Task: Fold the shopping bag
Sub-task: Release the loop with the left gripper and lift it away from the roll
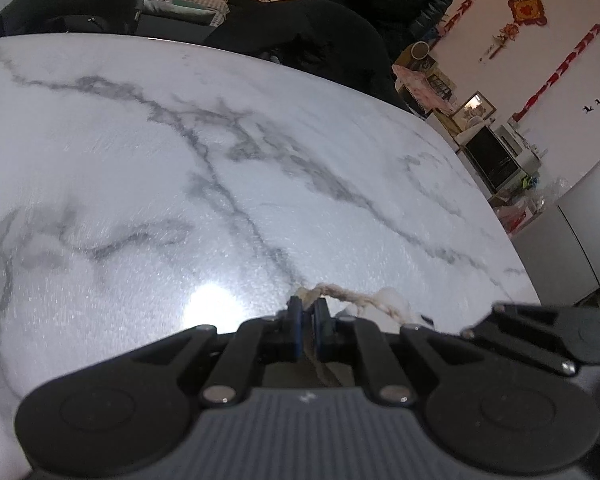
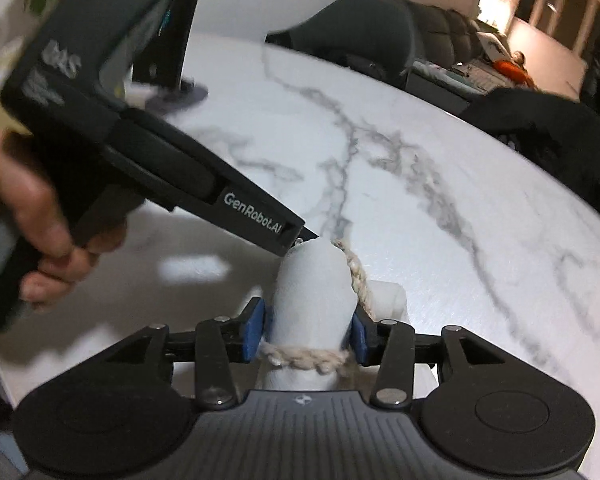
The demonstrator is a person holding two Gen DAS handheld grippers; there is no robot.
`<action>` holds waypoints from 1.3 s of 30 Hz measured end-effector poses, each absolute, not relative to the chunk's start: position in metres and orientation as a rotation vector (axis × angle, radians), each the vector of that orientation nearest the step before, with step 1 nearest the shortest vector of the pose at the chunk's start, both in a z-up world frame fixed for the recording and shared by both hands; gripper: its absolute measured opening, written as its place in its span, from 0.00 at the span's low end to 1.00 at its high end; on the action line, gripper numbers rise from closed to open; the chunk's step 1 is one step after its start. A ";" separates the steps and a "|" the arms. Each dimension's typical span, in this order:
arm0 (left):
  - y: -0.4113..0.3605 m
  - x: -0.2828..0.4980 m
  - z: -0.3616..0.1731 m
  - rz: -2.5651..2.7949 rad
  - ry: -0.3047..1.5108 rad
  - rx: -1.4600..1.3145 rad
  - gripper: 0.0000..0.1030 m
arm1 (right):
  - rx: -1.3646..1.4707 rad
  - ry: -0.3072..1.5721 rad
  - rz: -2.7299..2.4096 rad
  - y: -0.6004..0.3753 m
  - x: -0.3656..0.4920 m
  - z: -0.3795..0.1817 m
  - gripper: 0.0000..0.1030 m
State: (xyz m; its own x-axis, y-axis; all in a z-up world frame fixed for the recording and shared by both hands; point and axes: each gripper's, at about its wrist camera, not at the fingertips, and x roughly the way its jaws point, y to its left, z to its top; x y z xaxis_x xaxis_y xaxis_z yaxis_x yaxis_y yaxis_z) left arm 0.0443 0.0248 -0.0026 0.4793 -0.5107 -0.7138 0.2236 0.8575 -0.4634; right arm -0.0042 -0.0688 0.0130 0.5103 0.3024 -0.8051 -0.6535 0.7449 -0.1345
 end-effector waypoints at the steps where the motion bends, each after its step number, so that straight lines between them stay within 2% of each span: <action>1: 0.025 0.045 -0.002 -0.457 0.973 -0.329 0.06 | -0.491 0.840 0.595 -0.066 -0.006 0.010 0.40; 9: 0.036 0.046 -0.008 -0.450 0.973 -0.426 0.06 | -0.623 0.459 0.599 -0.079 -0.066 -0.022 0.34; 23: 0.033 0.053 -0.010 -0.475 0.997 -0.440 0.07 | -0.911 0.212 0.650 -0.068 -0.108 -0.057 0.33; 29: 0.035 0.061 -0.011 -0.522 1.042 -0.466 0.07 | -0.860 0.237 0.701 -0.075 -0.100 -0.051 0.33; 39: 0.022 0.062 0.004 -0.569 1.061 -0.318 0.07 | -0.702 0.366 0.725 -0.087 -0.083 -0.034 0.34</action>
